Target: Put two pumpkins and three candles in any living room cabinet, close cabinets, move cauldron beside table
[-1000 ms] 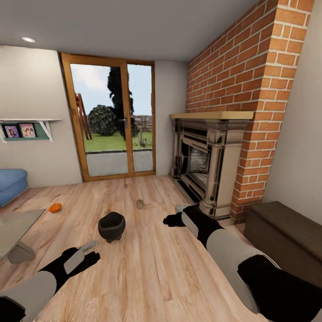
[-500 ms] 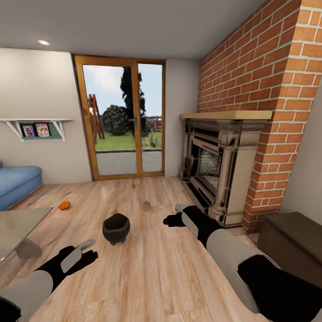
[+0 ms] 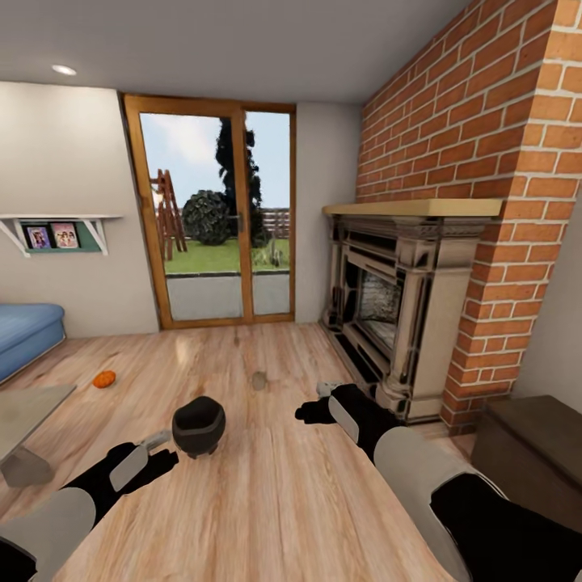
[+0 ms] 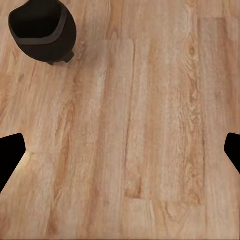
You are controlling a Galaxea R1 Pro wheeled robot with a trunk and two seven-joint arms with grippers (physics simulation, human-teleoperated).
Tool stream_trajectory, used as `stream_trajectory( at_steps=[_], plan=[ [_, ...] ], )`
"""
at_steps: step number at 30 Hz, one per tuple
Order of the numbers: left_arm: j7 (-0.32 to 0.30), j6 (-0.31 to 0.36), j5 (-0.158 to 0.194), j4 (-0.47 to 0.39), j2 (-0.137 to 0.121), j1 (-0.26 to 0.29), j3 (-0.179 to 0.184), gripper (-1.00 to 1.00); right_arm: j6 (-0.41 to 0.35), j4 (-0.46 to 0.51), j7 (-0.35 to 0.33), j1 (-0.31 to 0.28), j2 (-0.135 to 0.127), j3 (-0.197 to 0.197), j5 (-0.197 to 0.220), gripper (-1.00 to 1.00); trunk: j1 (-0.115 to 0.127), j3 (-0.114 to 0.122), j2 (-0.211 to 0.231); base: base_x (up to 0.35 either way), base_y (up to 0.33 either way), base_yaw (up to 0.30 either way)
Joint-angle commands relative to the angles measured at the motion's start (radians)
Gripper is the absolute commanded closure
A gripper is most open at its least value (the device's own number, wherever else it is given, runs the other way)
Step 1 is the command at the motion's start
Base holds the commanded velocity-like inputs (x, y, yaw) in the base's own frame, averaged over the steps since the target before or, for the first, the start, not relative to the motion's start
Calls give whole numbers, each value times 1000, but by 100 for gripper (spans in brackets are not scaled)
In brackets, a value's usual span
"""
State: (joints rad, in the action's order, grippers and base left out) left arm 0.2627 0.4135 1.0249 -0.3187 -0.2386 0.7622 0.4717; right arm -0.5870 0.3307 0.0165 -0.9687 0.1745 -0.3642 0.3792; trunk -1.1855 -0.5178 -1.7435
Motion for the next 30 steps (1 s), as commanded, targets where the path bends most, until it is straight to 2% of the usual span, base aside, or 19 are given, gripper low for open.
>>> stream_trajectory(
  at_steps=[1,7,12,16,19,26,30],
  plan=[
    [8,3,11,-3,-2,0,7,-100,-3,-1,2,7,0,-4,2,-100,-1,-1,-1,333,126,0],
    [7,3,21,-4,-2,0,7,-100,21,-6,1,64,0,-4,-5,-100,-1,-1,-1,333,134,0],
    [7,4,50,-5,-3,0,10,-100,192,-7,-1,119,0,-5,-7,-100,-1,-1,-1,281,83,0],
    [7,4,53,-5,-1,0,12,-100,224,-30,-1,129,0,-5,-4,-100,-1,-1,-1,200,-4,0],
    [7,4,55,-5,0,0,13,-100,250,-105,-7,131,0,-5,-6,-100,-1,-1,-1,187,-85,0],
    [7,4,55,-4,1,0,13,-100,352,-125,-11,131,0,-5,-8,-100,-1,-1,-1,204,-138,0],
    [7,4,55,-4,1,0,12,-100,393,-124,-13,131,-24,-5,-9,-100,-1,-1,-1,208,-144,0]
  ],
)
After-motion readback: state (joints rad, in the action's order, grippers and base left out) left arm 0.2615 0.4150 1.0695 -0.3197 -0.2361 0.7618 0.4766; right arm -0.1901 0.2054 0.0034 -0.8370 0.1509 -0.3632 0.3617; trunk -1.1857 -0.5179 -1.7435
